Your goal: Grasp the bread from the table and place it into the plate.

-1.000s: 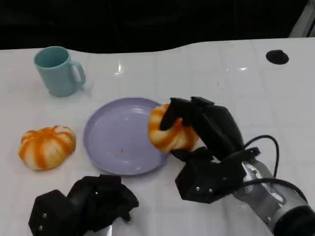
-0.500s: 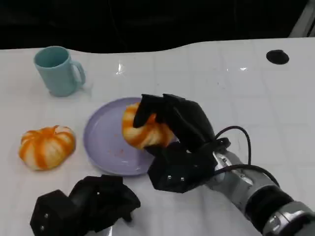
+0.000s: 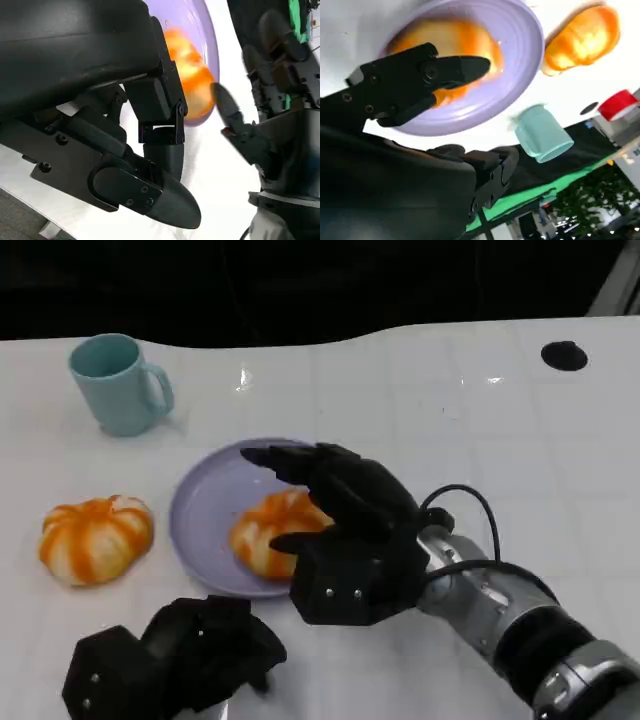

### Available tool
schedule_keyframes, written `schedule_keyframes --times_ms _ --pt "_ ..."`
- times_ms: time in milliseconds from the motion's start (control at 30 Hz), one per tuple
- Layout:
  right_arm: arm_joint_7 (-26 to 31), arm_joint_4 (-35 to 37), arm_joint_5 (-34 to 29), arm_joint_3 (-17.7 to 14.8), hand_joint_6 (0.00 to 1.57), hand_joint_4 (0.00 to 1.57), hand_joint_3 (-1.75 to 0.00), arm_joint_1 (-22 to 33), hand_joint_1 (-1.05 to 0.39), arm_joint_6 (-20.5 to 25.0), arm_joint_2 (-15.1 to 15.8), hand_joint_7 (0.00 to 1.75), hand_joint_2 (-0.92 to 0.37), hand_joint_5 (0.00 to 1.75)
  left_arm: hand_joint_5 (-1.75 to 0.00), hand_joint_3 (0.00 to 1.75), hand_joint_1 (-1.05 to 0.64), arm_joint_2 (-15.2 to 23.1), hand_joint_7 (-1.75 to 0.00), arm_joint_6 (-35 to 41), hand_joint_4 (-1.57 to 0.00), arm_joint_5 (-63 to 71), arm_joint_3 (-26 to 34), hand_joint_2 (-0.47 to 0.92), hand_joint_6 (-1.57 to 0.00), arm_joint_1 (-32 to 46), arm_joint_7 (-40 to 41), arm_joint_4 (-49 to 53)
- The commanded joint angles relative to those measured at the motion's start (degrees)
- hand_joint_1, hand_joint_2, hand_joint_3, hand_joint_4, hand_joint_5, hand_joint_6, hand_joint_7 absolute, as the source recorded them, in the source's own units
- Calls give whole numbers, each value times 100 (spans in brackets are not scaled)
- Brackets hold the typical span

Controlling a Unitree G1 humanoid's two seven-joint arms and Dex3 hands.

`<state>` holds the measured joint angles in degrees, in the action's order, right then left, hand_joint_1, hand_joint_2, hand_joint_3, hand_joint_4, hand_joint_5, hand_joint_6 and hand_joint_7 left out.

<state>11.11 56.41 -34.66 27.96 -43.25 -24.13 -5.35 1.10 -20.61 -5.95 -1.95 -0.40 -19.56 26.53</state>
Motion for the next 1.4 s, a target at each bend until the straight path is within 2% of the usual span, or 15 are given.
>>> schedule_keyframes --times_ms 33,300,567,800,867,933,967,1033,1067,1167,1200,1267,1400 --pt "-328 -458 195 -89 8 0 -24 300 -63 -35 317 0 -92 0 -152 0 -105 42 -72 65 -90 -8 13 84 -129 69 -19 66" --pt "-557 -1562 358 -248 12 7 -21 1007 -61 -309 928 2 -92 4 -152 0 -105 25 -72 37 -90 6 17 85 -130 45 -8 116" --pt "-236 -2390 364 -545 28 22 -14 1848 -51 -1146 1681 9 -92 14 -152 0 -103 17 -71 -9 -89 -8 30 84 -130 23 -38 145" --pt "136 -2703 536 -995 46 39 -10 2572 -44 -1918 2058 15 -92 27 -151 0 -104 16 -72 11 -90 -8 44 84 -130 33 -14 120" --pt "161 -2734 617 -1109 53 43 -8 2725 -43 -2058 2101 17 -92 36 -151 0 -104 22 -71 -9 -90 0 45 84 -130 42 -12 122" --pt "220 -2722 652 -1225 58 36 -7 2865 -41 -2211 2164 24 -92 64 -151 0 -104 24 -71 -20 -91 21 39 84 -131 67 7 97" --pt "288 -2697 647 -1299 59 37 -9 2936 -40 -2311 2201 40 -92 86 -151 0 -103 21 -71 -17 -91 15 40 84 -131 80 6 83" --pt "367 -2672 645 -1404 54 42 -10 3029 -38 -2439 2239 73 -92 107 -151 0 -103 18 -70 -6 -90 8 40 84 -132 102 5 51" --pt "392 -2661 666 -1457 55 45 -11 3079 -37 -2495 2245 81 -91 112 -151 0 -104 18 -70 6 -90 9 39 84 -132 107 9 34" --pt "472 -2579 720 -1575 61 58 -20 3191 -33 -2681 2236 103 -89 128 -150 0 -105 16 -71 45 -90 12 40 85 -132 116 27 -7" --pt "472 -2572 735 -1603 62 59 -29 3241 -33 -2683 2233 106 -84 132 -150 0 -105 14 -71 49 -89 10 43 85 -132 120 28 -12" --pt "391 -2634 750 -1654 72 68 -64 3373 -32 -2600 2269 104 -70 139 -149 1 -105 14 -72 39 -89 28 40 85 -131 122 48 -22" --pt "155 -2850 908 -1734 82 75 -97 3649 -28 -2532 2337 106 -59 152 -149 1 -105 13 -73 17 -89 34 49 85 -131 105 59 -10"
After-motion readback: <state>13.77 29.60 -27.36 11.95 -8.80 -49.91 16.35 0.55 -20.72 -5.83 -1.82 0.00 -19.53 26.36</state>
